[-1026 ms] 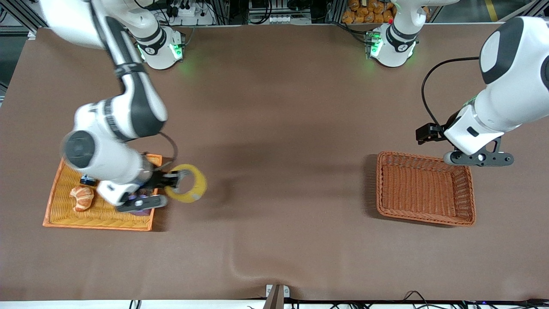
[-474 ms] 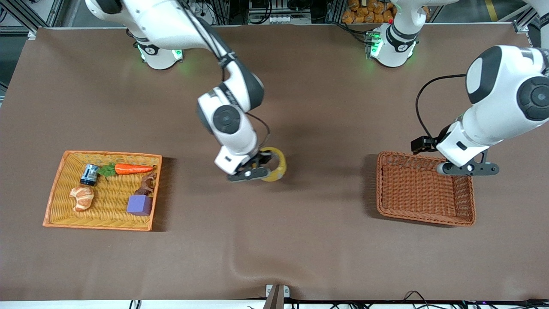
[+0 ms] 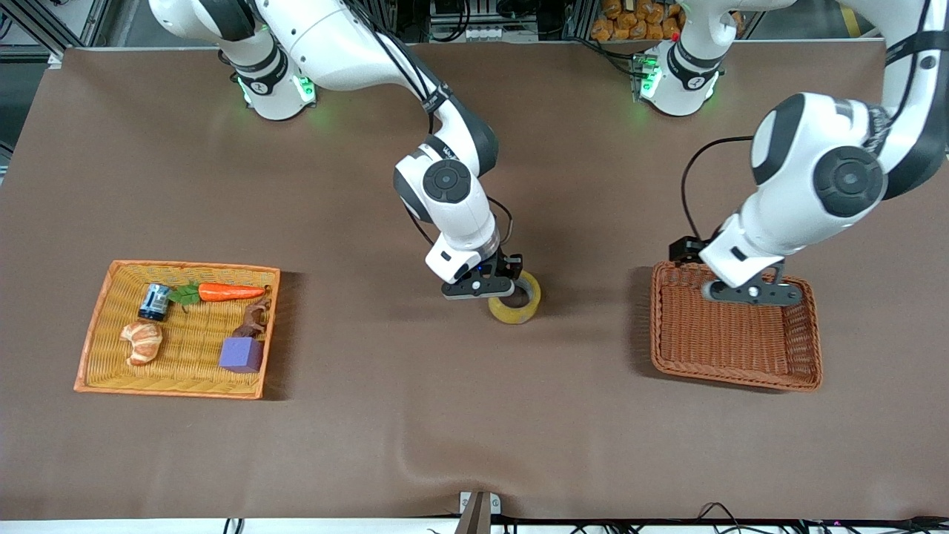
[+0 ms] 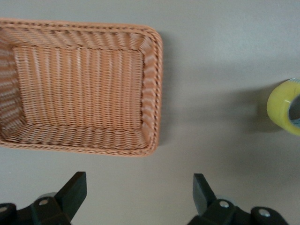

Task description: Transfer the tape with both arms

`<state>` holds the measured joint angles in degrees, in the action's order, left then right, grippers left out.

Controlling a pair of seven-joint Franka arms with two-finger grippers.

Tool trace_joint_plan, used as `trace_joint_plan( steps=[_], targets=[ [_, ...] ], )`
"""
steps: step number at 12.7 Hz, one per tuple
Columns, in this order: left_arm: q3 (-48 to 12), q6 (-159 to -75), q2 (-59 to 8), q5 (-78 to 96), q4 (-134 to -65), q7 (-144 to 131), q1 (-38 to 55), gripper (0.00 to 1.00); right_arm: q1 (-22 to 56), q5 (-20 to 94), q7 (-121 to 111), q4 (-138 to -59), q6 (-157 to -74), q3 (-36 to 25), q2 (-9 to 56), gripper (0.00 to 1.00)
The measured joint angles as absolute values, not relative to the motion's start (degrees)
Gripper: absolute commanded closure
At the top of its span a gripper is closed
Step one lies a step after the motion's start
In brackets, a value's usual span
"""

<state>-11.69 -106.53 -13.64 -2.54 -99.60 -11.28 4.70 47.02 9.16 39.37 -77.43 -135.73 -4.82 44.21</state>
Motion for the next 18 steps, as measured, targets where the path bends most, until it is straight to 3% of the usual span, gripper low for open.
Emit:
trace_joint_plan(
  steps=[3, 7, 13, 16, 18],
  targets=[
    [-11.8, -107.1, -16.9, -2.5, -99.0, -12.3, 9.6, 0.0, 44.3, 9.5, 39.6, -76.2, -135.6, -6.2, 44.0, 0.0],
    [-11.8, -109.5, -23.9, -2.5, -94.2, -14.3, 16.4, 0.0, 33.1, 9.8, 26.5, -75.3, -128.8, -6.5, 42.0, 0.0],
    [-11.6, -124.0, -38.4, -2.5, -88.0, -26.8, 25.8, 0.0, 12.4, 9.9, 4.3, -75.3, -117.0, -6.9, 37.5, 0.0],
    [-11.4, -126.9, -42.0, -2.5, -85.3, -29.7, 28.3, 0.0, 4.7, 9.9, -7.0, -79.5, -115.7, -6.9, 33.7, 0.0],
    [-11.2, -128.4, -43.5, -2.5, -85.2, -30.0, 28.5, 0.1, 3.9, 9.9, -9.5, -85.7, -115.6, -6.8, 29.3, 0.0]
  ],
)
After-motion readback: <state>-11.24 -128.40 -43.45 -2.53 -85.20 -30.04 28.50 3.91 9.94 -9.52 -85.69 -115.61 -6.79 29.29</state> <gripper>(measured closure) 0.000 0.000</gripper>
